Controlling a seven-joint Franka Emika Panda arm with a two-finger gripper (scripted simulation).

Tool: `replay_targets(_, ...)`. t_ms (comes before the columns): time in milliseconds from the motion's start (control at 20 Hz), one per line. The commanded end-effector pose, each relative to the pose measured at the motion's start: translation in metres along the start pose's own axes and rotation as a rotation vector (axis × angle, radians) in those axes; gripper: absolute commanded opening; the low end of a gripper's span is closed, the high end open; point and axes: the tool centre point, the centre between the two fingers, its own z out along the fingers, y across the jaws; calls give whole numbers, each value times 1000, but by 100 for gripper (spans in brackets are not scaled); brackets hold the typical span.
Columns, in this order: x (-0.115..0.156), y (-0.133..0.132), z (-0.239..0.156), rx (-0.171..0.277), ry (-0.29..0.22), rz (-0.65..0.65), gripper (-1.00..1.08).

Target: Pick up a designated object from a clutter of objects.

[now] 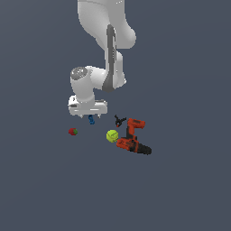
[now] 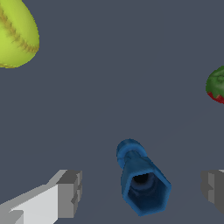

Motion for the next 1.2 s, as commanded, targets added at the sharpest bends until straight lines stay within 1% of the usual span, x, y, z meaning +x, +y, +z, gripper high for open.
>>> replay_targets(0,0,0,10,0,0,0,100)
replay_targets(250,0,0,20,0,1,0,100)
replay_targets(500,0,0,20,0,1,0,100)
replay_targets(550,0,0,20,0,1,0,-100)
replay_targets(1150,1,0,19,0,1,0,-100)
